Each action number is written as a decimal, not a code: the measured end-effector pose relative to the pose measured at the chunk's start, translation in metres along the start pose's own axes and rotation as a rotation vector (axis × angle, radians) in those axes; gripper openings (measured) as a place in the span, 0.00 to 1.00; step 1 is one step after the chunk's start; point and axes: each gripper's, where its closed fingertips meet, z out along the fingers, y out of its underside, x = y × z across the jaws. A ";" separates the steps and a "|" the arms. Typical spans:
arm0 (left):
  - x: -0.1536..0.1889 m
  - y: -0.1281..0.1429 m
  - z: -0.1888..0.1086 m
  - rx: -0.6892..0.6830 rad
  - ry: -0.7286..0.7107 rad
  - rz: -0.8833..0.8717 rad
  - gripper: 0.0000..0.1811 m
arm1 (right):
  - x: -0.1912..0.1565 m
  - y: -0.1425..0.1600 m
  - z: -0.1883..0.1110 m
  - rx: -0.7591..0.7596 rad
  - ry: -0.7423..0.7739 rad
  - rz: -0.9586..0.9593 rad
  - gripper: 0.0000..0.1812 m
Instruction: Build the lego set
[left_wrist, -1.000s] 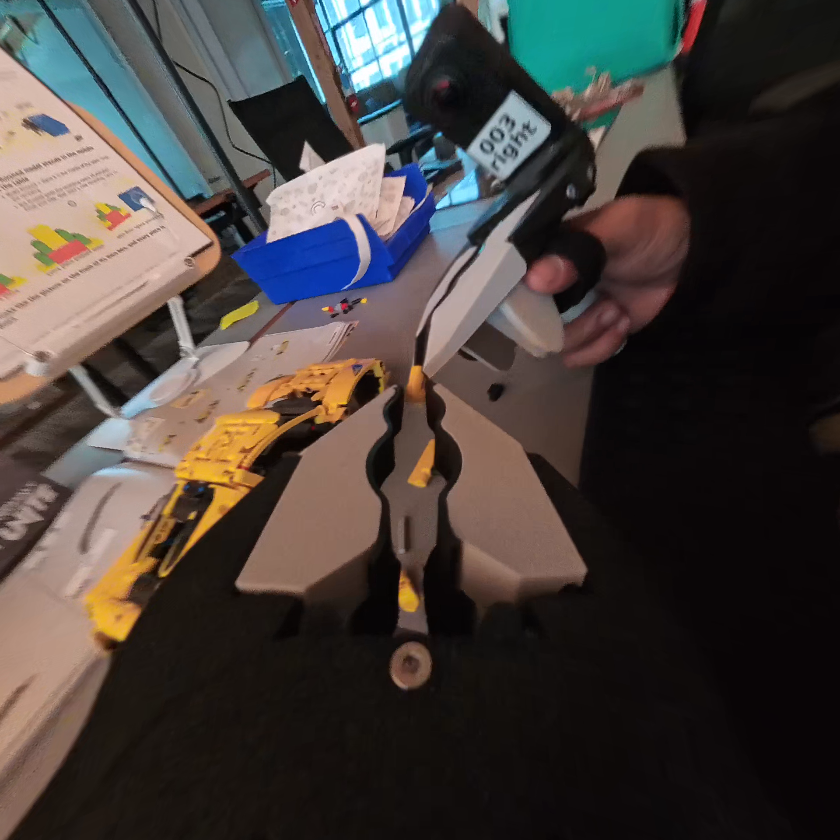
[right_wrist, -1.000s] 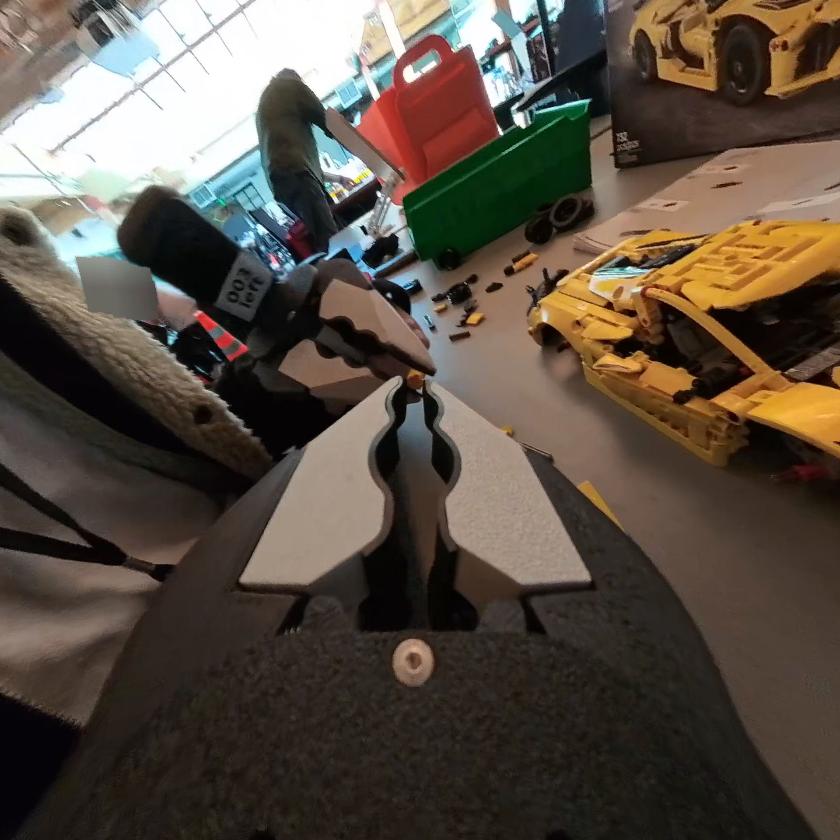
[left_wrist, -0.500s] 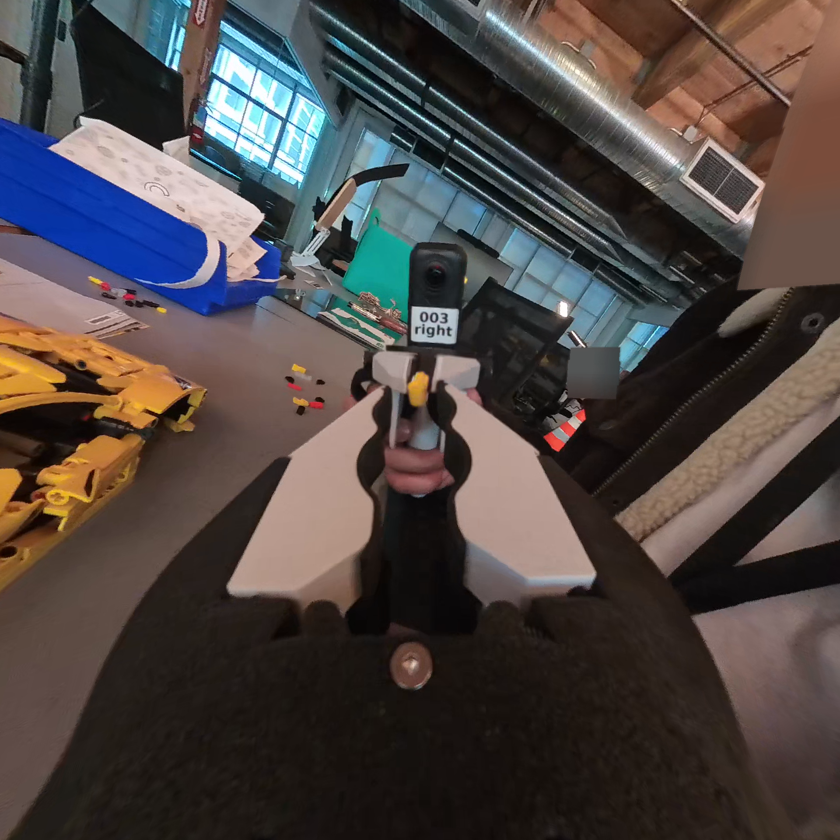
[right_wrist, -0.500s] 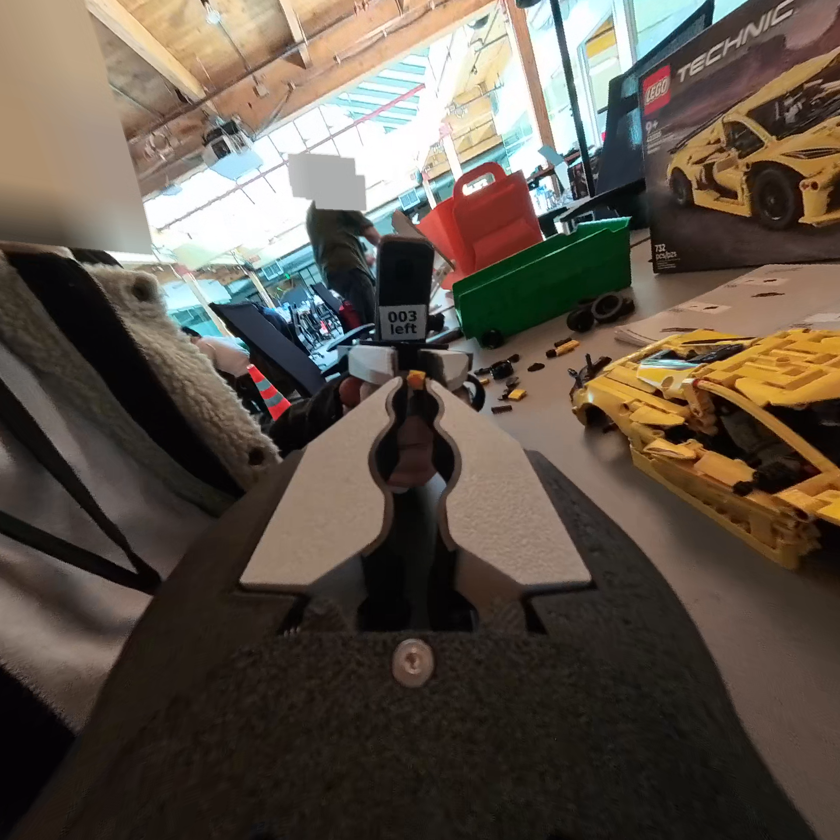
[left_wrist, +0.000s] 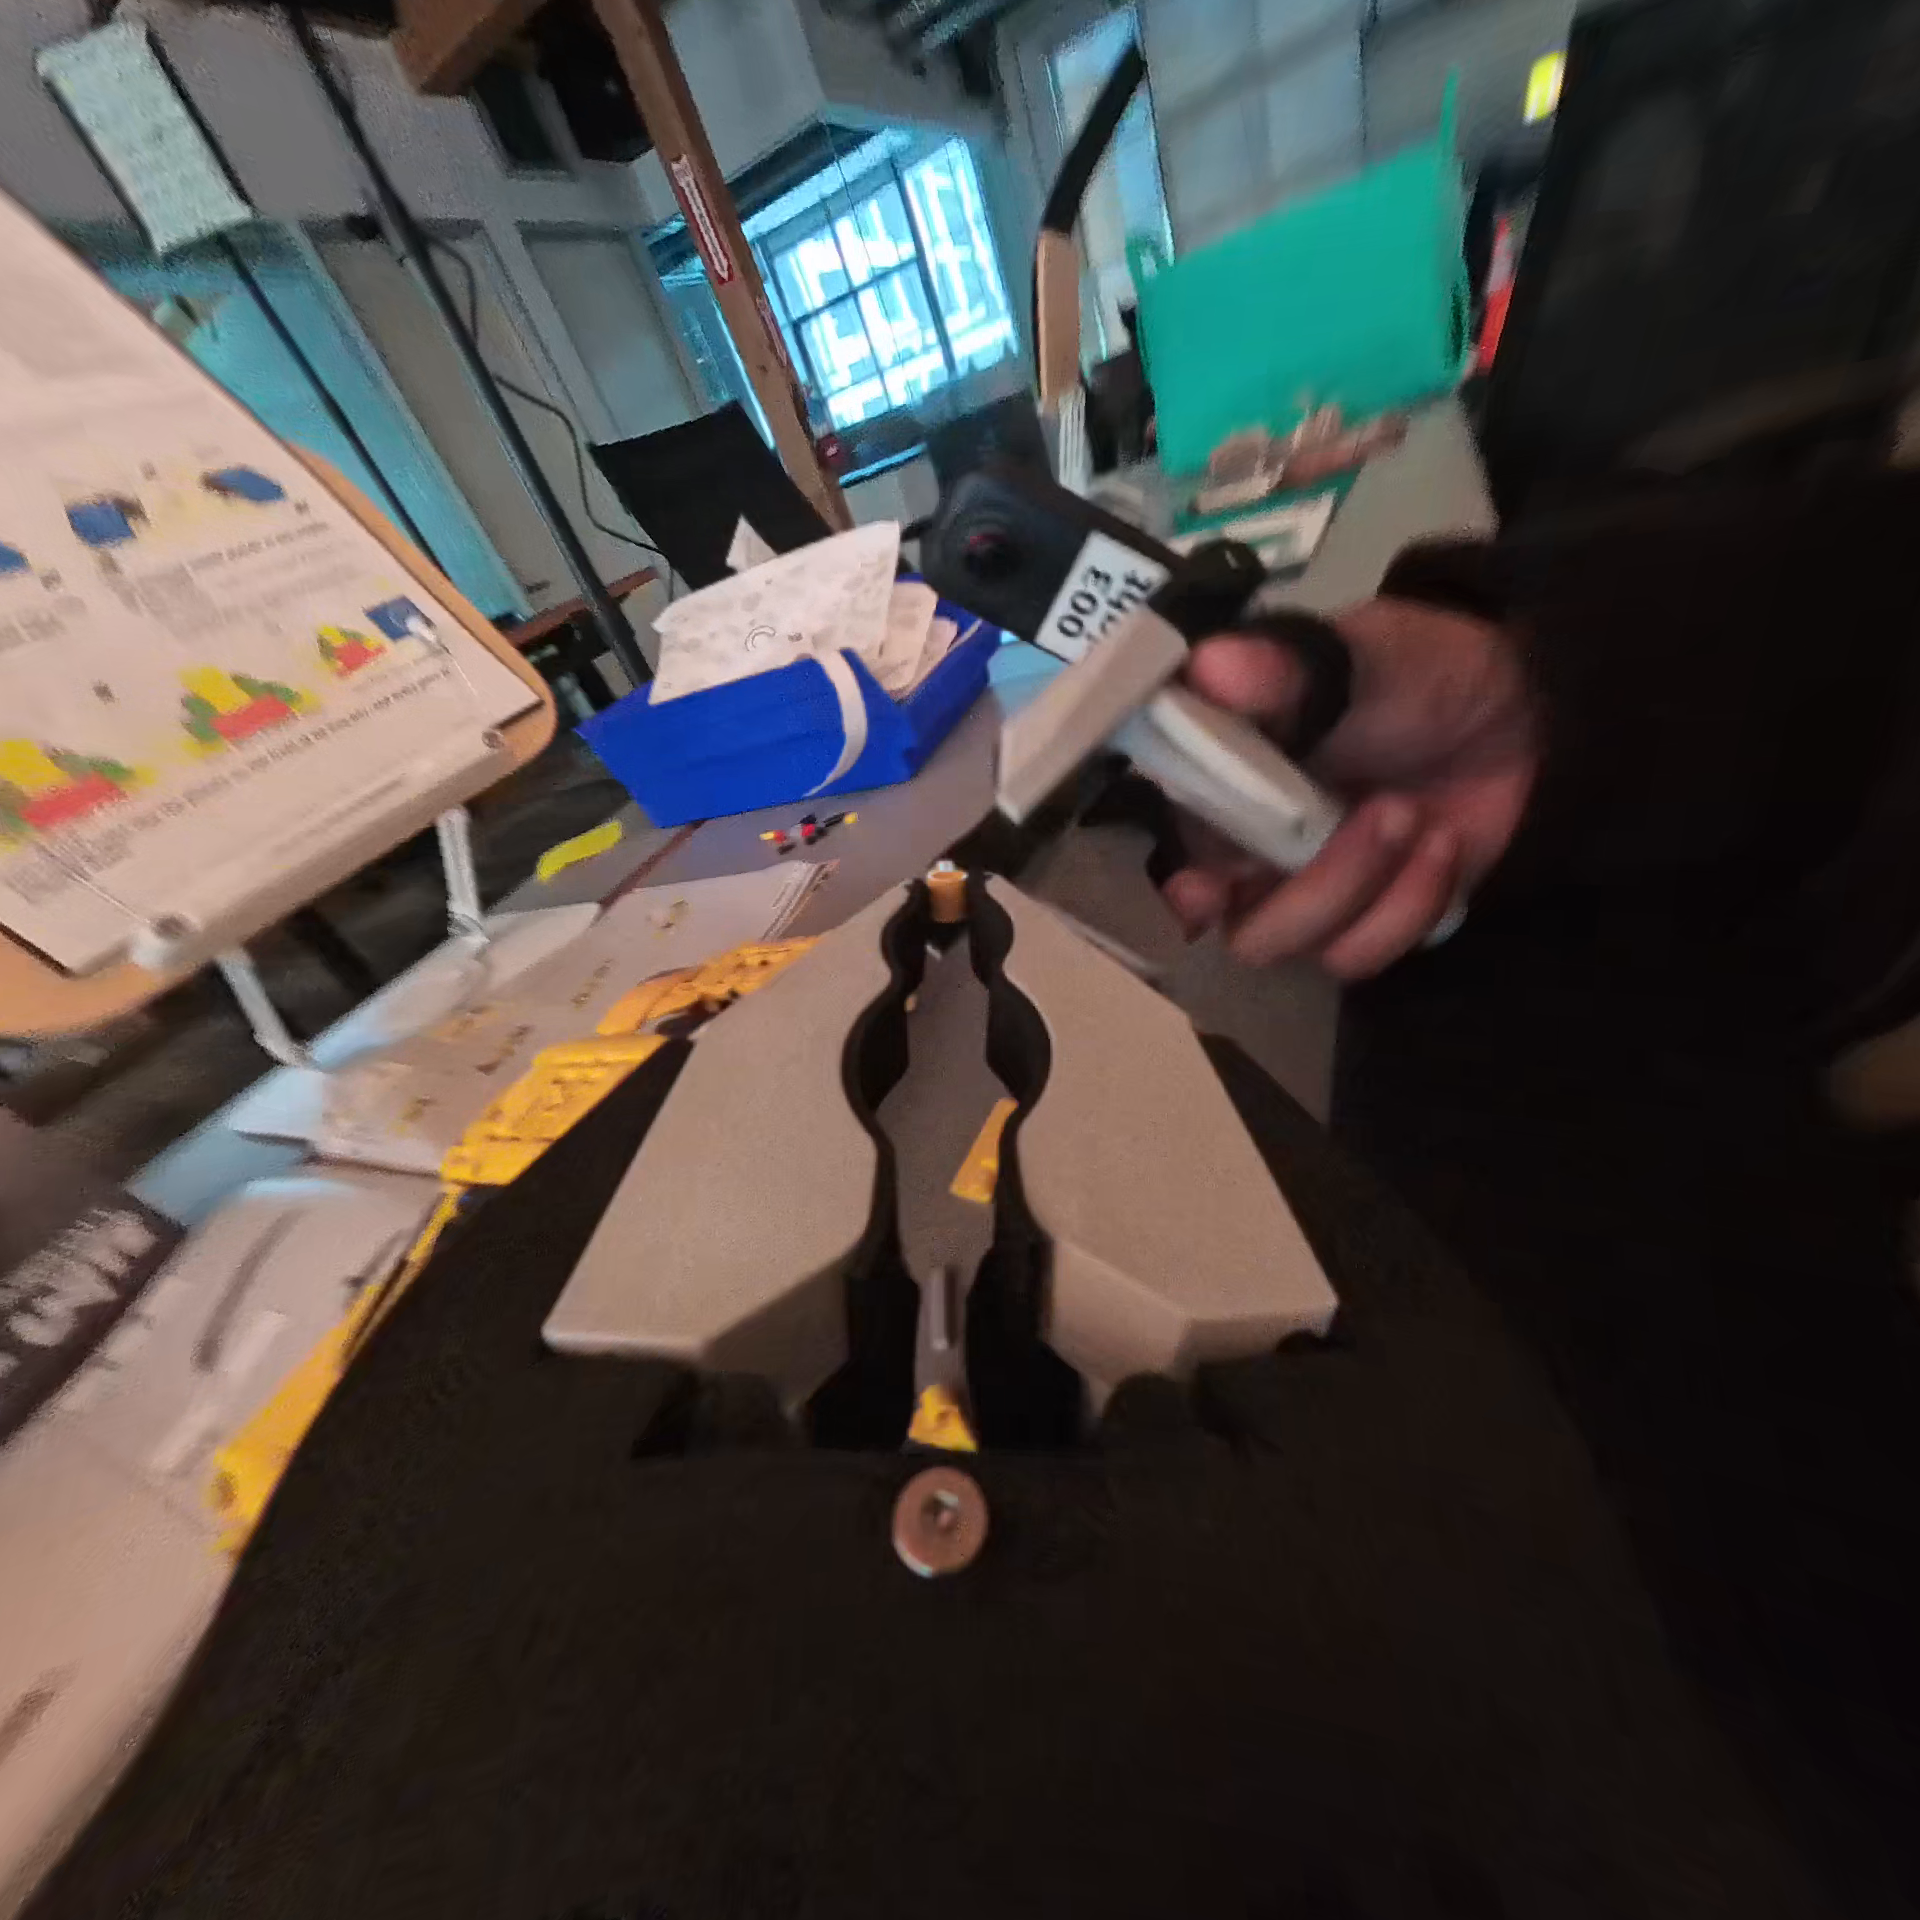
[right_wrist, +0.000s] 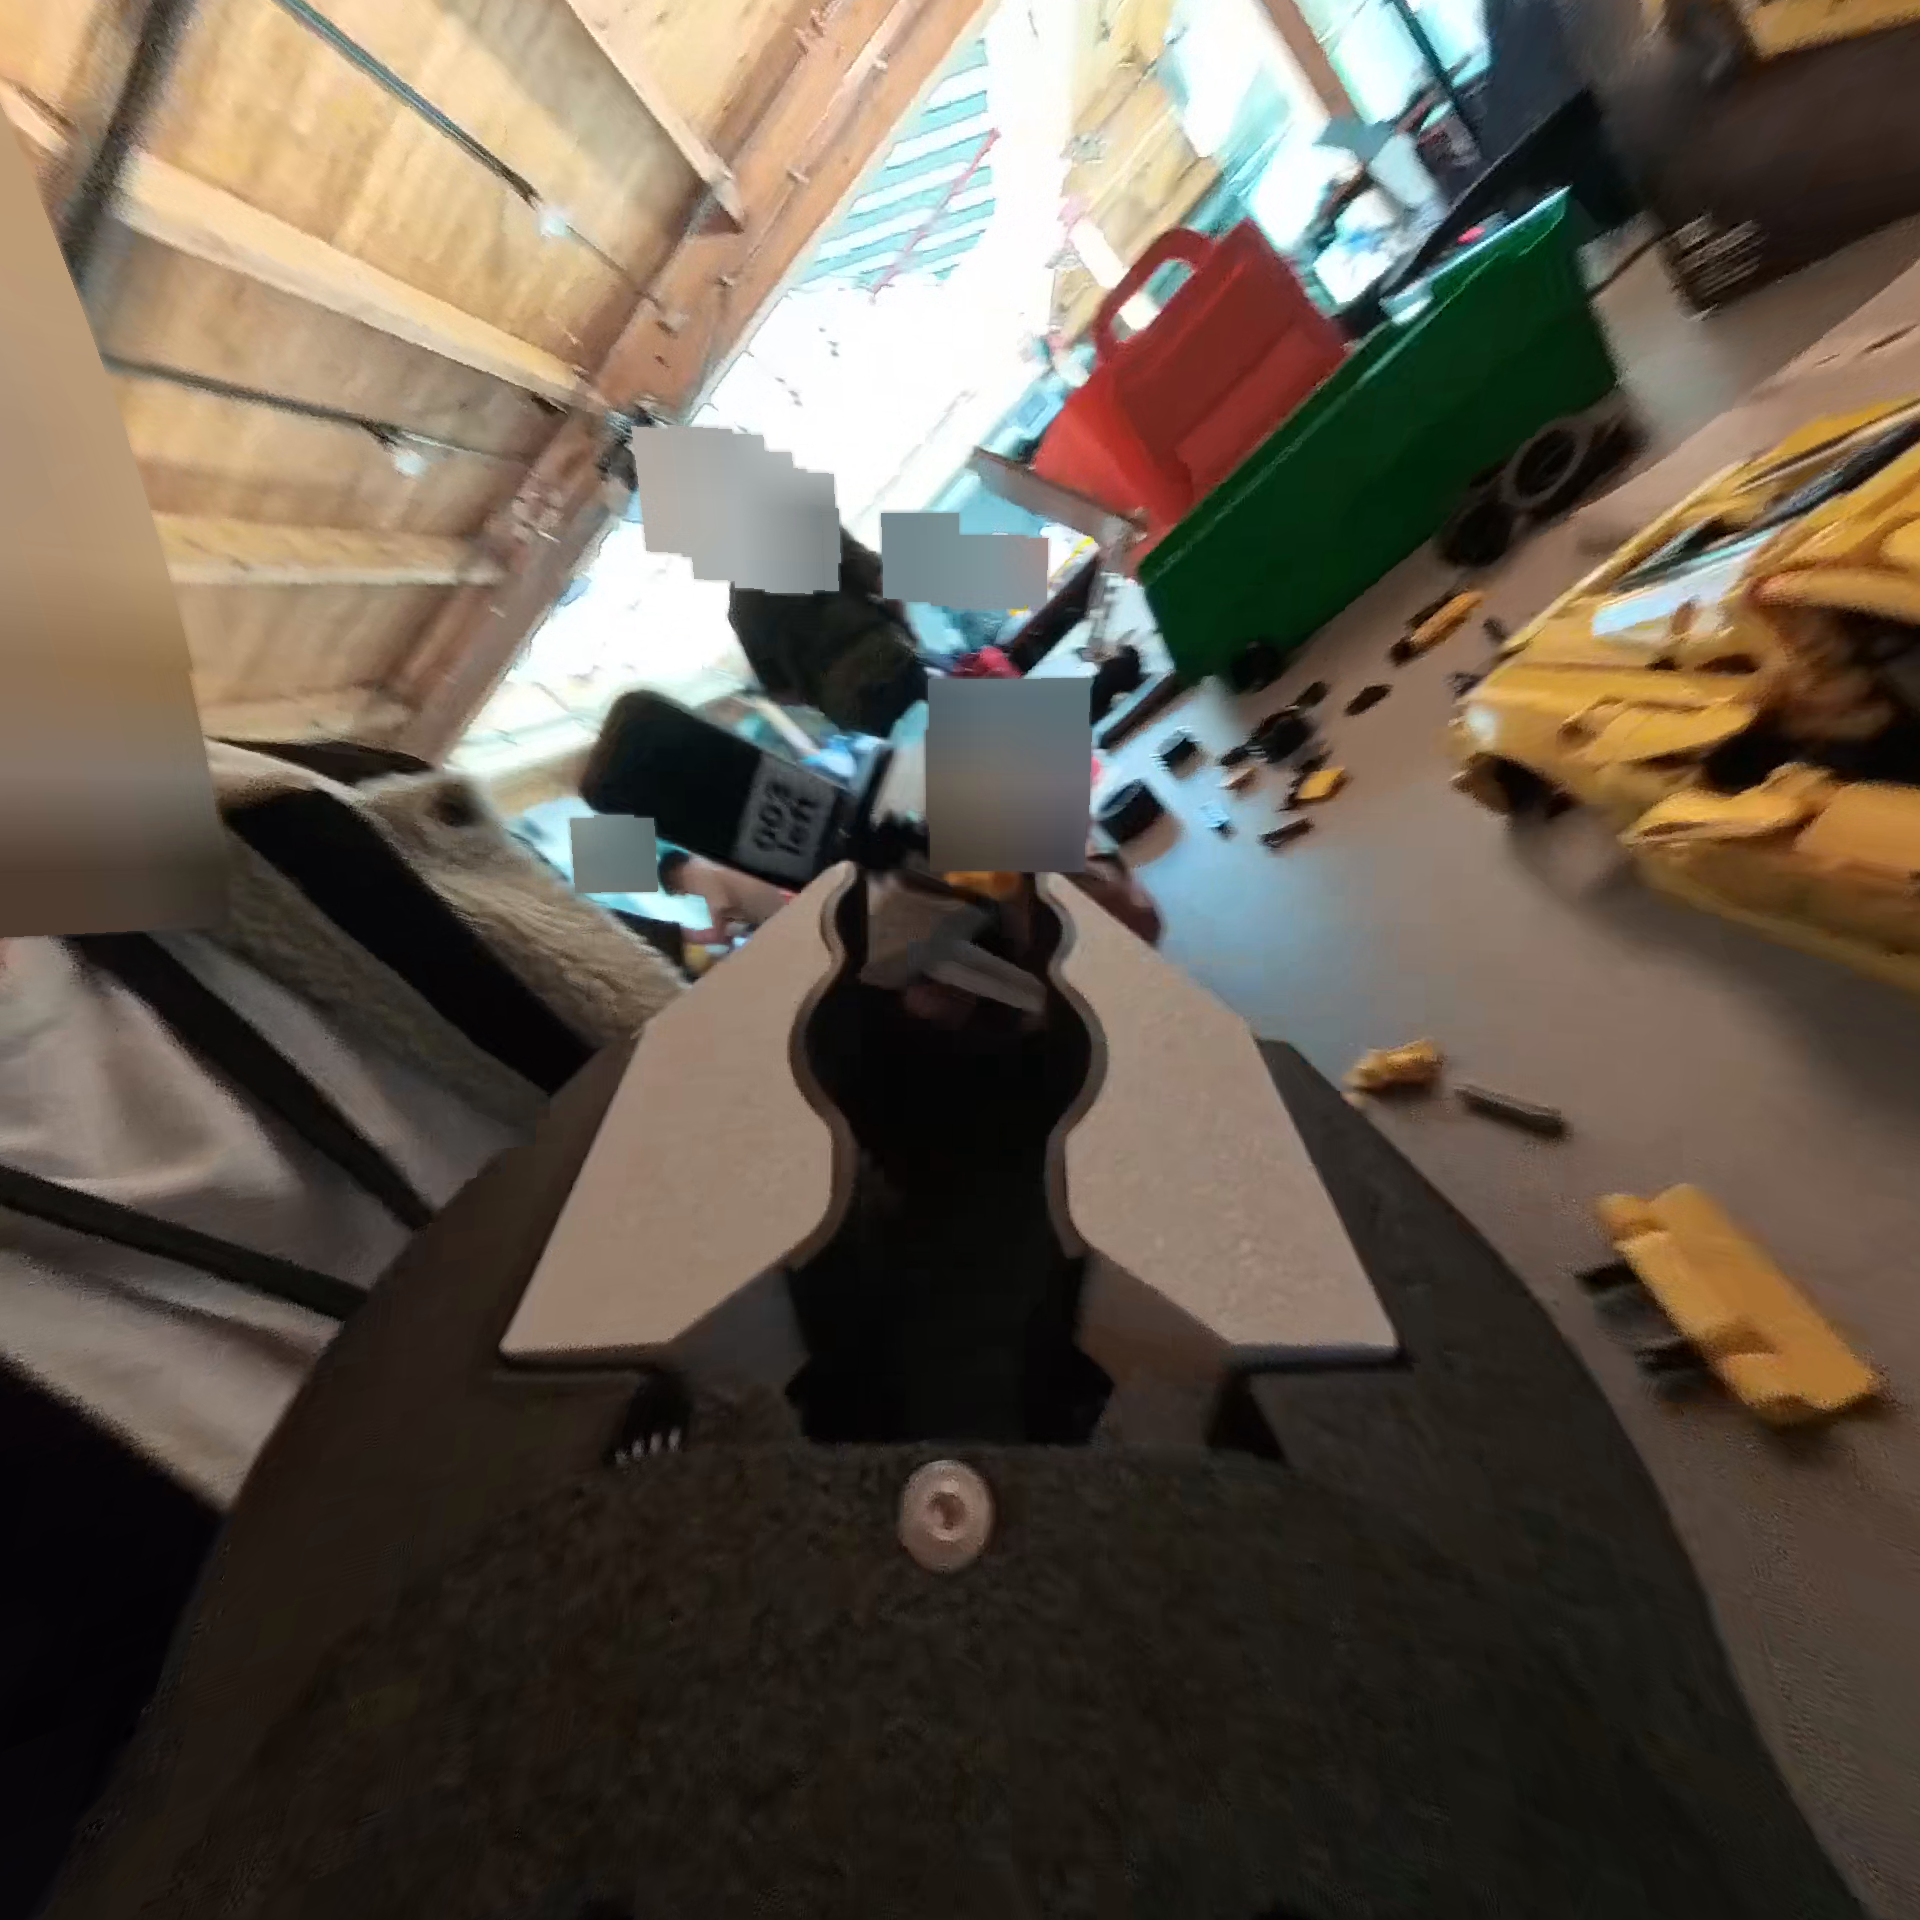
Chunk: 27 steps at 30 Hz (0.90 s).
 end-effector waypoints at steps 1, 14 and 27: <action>0.003 0.000 0.001 -0.001 -0.002 0.055 0.04 | -0.004 -0.001 -0.001 0.005 -0.040 0.047 0.18; 0.009 -0.005 0.002 0.038 0.008 0.170 0.04 | -0.001 0.003 -0.005 -0.017 -0.087 0.160 0.04; -0.054 0.019 -0.029 -0.090 -0.159 -0.073 0.04 | 0.029 -0.003 -0.016 -0.039 0.169 -0.054 0.09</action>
